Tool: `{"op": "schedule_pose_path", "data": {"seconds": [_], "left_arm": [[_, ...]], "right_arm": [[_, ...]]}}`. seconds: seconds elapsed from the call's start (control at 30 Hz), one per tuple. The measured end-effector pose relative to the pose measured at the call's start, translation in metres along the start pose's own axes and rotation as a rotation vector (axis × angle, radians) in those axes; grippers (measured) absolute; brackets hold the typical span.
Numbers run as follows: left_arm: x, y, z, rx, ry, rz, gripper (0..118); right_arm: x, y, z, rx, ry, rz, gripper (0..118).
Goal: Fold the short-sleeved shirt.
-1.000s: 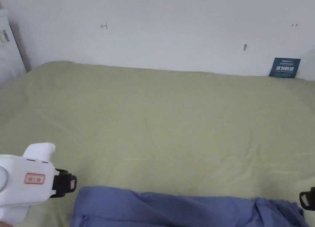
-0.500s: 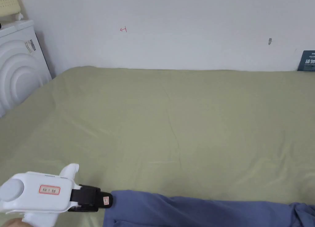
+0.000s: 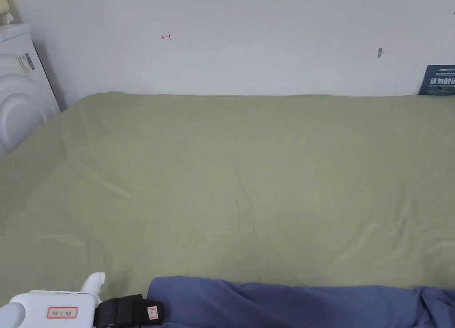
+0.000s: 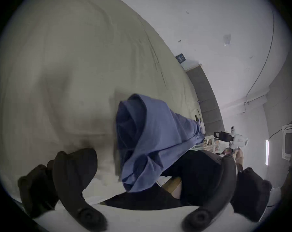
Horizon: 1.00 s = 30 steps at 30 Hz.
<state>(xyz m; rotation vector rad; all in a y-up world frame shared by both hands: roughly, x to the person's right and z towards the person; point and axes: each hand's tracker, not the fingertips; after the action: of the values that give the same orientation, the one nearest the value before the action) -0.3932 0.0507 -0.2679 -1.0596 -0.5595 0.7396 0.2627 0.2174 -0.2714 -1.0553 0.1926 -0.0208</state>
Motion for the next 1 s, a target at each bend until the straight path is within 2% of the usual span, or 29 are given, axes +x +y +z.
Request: {"op": "schedule_pose_path", "data": {"seconds": [0.1, 0.13, 0.17, 0.2, 0.23, 0.27, 0.3, 0.37, 0.4, 0.5, 0.63, 0.83, 0.93, 1.0], "left_arm": [[-0.004, 0.005, -0.007, 0.062, -0.034, -0.002, 116], [-0.004, 0.005, -0.009, 0.086, -0.08, 0.051, 112], [-0.006, 0.003, -0.012, 0.079, -0.173, 0.103, 101], [-0.004, 0.003, -0.017, 0.073, -0.21, 0.129, 72], [-0.002, 0.0, -0.022, 0.068, -0.154, 0.096, 4], [0.003, 0.0, -0.03, 0.046, -0.01, 0.03, 5], [0.005, -0.003, -0.033, 0.05, 0.019, 0.033, 5], [0.002, -0.007, -0.03, 0.094, -0.064, 0.103, 5], [0.007, -0.007, -0.026, 0.12, -0.055, 0.098, 5], [0.034, 0.0, -0.005, 0.15, -0.044, 0.017, 5], [0.114, 0.01, -0.004, 0.122, -0.073, -0.175, 5], [0.216, 0.017, -0.075, -0.006, -0.15, -0.3, 5], [0.239, 0.012, -0.129, -0.096, -0.154, -0.342, 5], [0.238, 0.009, -0.166, -0.13, -0.104, -0.334, 5]], "right_arm": [[-0.002, 0.0, -0.006, -0.005, 0.017, -0.002, 0], [-0.003, 0.0, -0.008, -0.009, 0.027, -0.006, 0], [-0.005, -0.001, -0.011, -0.013, 0.033, -0.008, 0], [-0.006, -0.002, -0.013, -0.015, 0.036, -0.006, 0], [-0.007, -0.003, -0.014, -0.018, 0.04, -0.004, 0], [-0.008, -0.004, -0.016, -0.021, 0.043, -0.004, 0], [-0.008, -0.004, -0.017, -0.024, 0.045, -0.005, 0], [-0.008, -0.005, -0.017, -0.025, 0.053, -0.004, 0], [-0.008, -0.006, -0.016, -0.025, 0.057, -0.002, 0], [-0.005, -0.007, -0.01, -0.017, 0.059, 0.009, 0], [0.003, -0.004, -0.004, 0.005, 0.047, 0.009, 0], [0.016, -0.004, 0.002, 0.045, 0.067, -0.023, 0], [0.023, -0.006, 0.001, 0.056, 0.078, -0.04, 0], [0.028, -0.007, -0.002, 0.062, 0.082, -0.049, 0]]}}
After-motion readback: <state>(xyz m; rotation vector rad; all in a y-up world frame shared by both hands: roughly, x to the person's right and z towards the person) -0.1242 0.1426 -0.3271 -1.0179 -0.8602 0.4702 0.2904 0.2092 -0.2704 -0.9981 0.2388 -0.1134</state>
